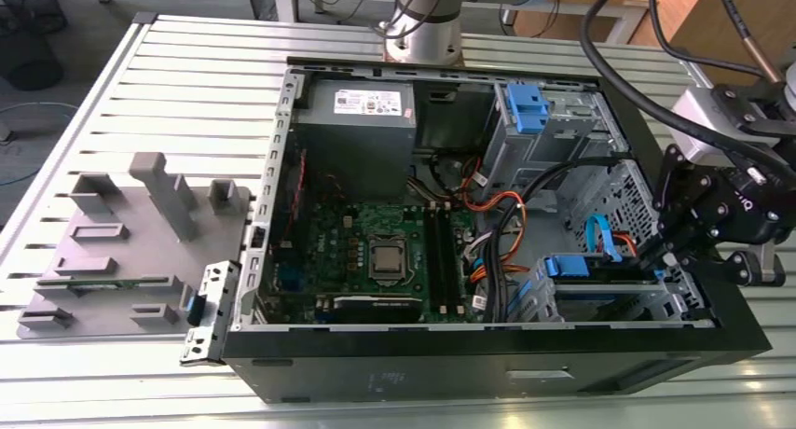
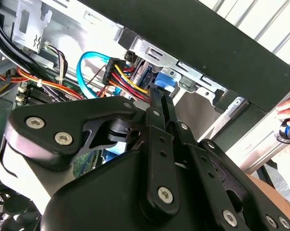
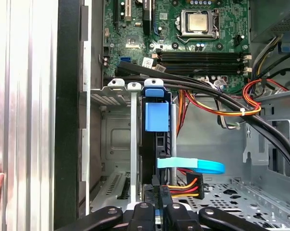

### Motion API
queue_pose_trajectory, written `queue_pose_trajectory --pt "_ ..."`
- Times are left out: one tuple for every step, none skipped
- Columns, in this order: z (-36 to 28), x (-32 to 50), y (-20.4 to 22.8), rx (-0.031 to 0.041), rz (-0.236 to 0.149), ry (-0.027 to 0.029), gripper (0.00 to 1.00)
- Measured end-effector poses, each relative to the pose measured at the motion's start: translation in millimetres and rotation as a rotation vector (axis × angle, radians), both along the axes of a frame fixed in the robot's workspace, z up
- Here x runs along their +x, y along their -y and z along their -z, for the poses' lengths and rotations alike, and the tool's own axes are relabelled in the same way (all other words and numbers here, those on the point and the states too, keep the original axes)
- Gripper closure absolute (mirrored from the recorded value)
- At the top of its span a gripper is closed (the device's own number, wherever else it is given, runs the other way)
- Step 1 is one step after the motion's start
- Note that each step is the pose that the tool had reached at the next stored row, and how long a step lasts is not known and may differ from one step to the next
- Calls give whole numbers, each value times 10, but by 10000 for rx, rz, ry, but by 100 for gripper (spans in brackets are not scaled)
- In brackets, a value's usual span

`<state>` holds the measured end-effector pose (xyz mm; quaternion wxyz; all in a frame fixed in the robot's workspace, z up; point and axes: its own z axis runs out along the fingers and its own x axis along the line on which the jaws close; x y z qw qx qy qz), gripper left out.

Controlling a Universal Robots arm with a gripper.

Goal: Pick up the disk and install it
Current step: 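Insert the second disk wire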

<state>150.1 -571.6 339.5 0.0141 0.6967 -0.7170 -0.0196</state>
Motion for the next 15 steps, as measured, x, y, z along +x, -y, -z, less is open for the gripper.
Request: queue_pose_trajectory --pt "1 0 0 0 0 0 84" --pt "1 0 1 0 0 0 84" --pt "1 0 1 0 -1 0 84" --pt "2 0 1 1 -1 -1 84" --pt "2 0 1 1 0 0 84" --pt "2 0 2 0 0 0 84" --pt "2 0 2 1 -1 0 84" --pt "3 0 2 1 0 0 84" --pt "4 0 2 3 0 0 83" --pt "4 0 2 2 0 0 83" --pt "4 0 2 2 0 0 83" --pt "4 0 2 2 0 -1 76" --pt "4 0 2 1 0 0 76" --pt "4 0 2 1 -1 0 76" --pt "4 0 2 -1 0 0 76"
